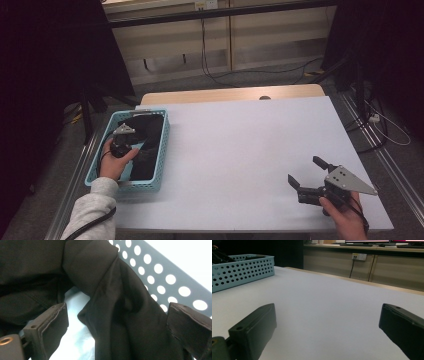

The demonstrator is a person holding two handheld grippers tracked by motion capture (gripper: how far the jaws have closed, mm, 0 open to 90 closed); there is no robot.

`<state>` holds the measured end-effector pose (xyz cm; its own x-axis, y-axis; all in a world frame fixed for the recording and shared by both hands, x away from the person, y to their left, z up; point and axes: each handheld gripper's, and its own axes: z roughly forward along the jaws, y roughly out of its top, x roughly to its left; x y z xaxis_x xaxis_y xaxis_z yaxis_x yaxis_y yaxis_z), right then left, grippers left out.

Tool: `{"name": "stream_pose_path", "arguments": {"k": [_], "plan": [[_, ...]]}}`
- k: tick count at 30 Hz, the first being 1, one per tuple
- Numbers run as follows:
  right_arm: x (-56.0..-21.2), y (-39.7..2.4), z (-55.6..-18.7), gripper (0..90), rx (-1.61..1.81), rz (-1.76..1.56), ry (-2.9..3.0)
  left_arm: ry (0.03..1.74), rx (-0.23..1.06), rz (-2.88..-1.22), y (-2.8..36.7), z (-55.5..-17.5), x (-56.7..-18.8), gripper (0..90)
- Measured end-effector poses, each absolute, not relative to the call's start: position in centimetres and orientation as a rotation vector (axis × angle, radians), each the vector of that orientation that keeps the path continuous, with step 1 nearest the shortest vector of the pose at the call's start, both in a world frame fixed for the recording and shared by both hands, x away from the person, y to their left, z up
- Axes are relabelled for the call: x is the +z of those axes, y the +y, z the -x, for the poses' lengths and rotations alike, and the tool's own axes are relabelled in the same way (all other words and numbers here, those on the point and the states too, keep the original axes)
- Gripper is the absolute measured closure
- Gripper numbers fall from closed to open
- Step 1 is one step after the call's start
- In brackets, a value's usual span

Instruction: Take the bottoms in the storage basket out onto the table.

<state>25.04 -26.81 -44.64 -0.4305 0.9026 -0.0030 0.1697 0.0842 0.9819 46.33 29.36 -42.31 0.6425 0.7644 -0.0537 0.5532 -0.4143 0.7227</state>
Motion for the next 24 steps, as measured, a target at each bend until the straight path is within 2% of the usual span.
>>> {"name": "stream_pose_path", "arguments": {"k": [19, 24], "plan": [[-44.7, -26.8, -25.1, 0.4, 1.394, -1.066, 1.705, 1.001, 0.318, -2.232, 28.4, -47.0, -43.4, 5.7], [-44.7, -26.7, -25.0, 0.4, 1.395, -1.065, 1.707, 0.977, 0.288, -2.313, 27.9, -47.2, -44.0, 6.9]]}}
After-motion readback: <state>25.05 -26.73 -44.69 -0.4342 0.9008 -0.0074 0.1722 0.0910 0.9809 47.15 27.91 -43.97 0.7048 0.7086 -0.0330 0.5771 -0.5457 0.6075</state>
